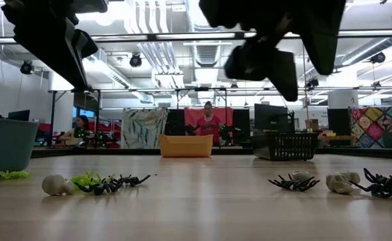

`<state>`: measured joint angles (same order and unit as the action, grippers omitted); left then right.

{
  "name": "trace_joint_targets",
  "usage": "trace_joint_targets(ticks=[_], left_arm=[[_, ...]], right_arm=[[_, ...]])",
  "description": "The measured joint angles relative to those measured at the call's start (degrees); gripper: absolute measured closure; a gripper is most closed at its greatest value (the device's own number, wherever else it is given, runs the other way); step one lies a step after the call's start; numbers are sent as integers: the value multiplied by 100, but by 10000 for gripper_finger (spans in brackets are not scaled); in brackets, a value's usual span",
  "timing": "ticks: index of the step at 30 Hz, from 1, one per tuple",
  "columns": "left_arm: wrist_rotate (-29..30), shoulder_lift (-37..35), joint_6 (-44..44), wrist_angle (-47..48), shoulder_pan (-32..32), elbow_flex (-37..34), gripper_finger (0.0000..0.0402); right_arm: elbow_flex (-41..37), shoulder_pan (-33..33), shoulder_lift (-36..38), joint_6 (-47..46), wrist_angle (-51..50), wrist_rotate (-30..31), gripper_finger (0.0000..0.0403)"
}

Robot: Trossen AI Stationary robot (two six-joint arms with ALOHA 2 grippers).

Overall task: Sort Halloween decoration
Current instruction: Put the green spider toy into the blue bin

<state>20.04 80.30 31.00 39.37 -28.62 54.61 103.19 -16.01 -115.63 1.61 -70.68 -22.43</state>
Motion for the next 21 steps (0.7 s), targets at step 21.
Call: trace_joint_targets(ticks=[21], left_arm=[[-1381,925,325,-1086,-48,4,366]], right_arm=[[-3677,2,3741,-1473,2649,1364,209]])
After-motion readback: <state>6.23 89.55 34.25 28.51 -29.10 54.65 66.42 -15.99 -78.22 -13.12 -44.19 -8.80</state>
